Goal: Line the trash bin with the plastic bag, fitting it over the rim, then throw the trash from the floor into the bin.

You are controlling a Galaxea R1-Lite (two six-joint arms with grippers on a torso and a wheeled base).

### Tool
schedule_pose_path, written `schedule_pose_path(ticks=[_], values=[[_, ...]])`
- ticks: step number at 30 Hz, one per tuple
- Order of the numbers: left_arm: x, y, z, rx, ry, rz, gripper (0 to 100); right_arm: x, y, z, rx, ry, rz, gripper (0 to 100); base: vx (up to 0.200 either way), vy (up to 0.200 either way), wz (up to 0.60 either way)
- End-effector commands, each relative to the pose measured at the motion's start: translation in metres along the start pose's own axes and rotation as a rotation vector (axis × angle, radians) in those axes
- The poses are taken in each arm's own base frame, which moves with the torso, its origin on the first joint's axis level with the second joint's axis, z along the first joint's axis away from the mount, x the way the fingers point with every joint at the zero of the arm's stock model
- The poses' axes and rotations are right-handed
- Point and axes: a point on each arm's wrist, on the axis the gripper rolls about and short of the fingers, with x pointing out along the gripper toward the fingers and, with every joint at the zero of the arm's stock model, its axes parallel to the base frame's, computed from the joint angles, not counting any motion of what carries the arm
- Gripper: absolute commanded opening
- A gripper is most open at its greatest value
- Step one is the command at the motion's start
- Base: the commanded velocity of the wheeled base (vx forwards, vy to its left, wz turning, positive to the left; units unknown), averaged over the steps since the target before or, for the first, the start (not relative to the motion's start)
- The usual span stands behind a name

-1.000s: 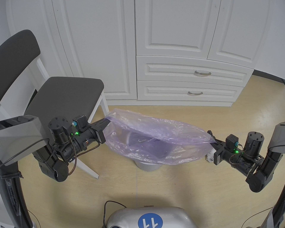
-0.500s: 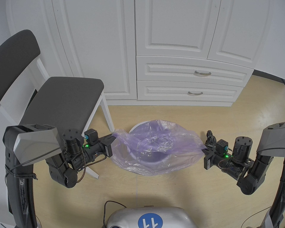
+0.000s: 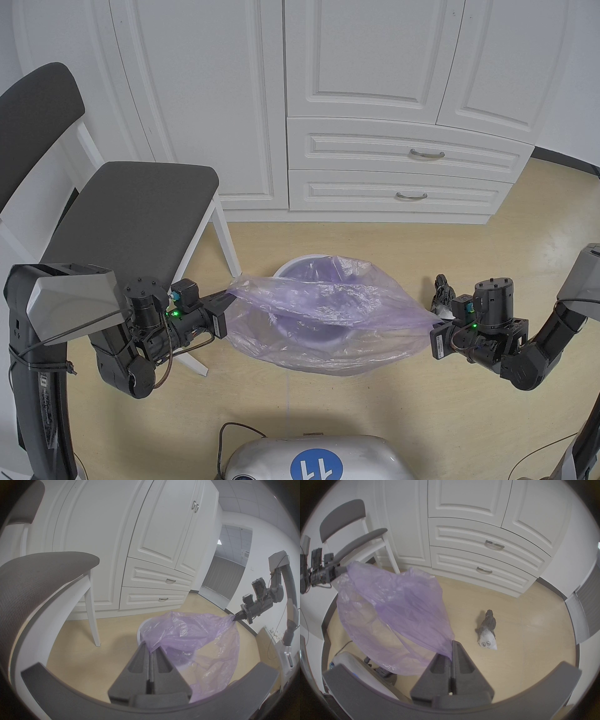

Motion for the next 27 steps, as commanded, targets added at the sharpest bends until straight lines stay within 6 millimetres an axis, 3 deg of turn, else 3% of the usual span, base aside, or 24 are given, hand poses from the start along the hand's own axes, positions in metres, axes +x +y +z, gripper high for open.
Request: schedule_pose_path(ticks=[1, 6, 9, 14, 15, 19, 23, 27], values=[[0.001, -0.008, 0.003, 0.015, -0.007, -0.022, 0, -0.008, 0.015, 0.022, 0.044, -0.168, 0.04, 0, 0.0, 0.0, 0.0], [0.001, -0.017, 0.012, 0.032, -0.028, -0.04, 0, -0.004, 0.024, 0.027, -0.023, -0.237, 0.117, 0, 0.0, 0.0, 0.0], [0.002, -0.029, 0.015, 0.043, -0.03, -0.063, 0, -0.004, 0.032, 0.03, -0.149, -0.278, 0.179, 0, 0.0, 0.0, 0.0], [0.006, -0.039, 0.015, 0.095, -0.032, -0.048, 0, -0.012, 0.046, 0.016, -0.165, -0.281, 0.219, 0, 0.0, 0.0, 0.0], [0.007, -0.043, 0.015, 0.106, -0.034, -0.06, 0, -0.018, 0.054, 0.016, -0.16, -0.348, 0.23, 0, 0.0, 0.0, 0.0], [0.011, -0.055, 0.012, 0.107, -0.026, -0.093, 0, -0.012, 0.068, 0.014, -0.144, -0.45, 0.241, 0, 0.0, 0.0, 0.0], [0.017, -0.059, 0.005, 0.097, -0.016, -0.102, 0, -0.009, 0.081, 0.004, -0.163, -0.422, 0.293, 0, 0.0, 0.0, 0.0], [0.019, -0.062, 0.0, 0.092, -0.005, -0.11, 0, -0.014, 0.098, 0.01, -0.098, -0.446, 0.352, 0, 0.0, 0.0, 0.0]])
